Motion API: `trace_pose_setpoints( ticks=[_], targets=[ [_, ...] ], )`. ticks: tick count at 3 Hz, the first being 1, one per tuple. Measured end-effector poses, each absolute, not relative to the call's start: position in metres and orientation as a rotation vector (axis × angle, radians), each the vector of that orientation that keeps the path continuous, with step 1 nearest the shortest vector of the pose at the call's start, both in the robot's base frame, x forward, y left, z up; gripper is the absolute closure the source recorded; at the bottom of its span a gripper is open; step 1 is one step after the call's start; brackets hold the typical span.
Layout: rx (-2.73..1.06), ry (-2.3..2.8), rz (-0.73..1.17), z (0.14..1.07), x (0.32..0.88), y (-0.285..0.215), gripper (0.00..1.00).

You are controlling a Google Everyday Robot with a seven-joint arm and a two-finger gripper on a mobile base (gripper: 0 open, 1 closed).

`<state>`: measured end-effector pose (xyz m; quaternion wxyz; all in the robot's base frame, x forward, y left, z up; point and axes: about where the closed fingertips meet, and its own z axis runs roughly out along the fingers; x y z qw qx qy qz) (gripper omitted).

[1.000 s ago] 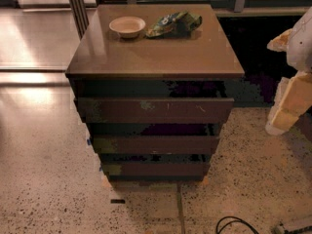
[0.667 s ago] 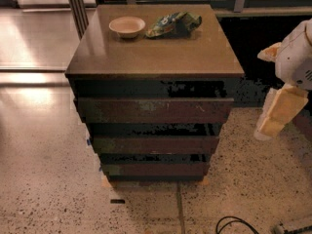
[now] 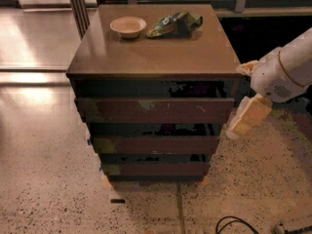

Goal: Open top drawer

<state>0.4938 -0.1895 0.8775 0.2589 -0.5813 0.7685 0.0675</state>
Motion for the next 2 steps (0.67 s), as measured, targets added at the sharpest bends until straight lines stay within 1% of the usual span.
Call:
trace_pose_setpoints(
  ticks=[1, 2],
  targets=[
    [-1.560, 2.077, 0.228, 0.8684, 0.4989, -0.1854, 0.00],
    [-1.560, 2.077, 0.228, 0.8684, 0.4989, -0.1854, 0.00]
  ],
)
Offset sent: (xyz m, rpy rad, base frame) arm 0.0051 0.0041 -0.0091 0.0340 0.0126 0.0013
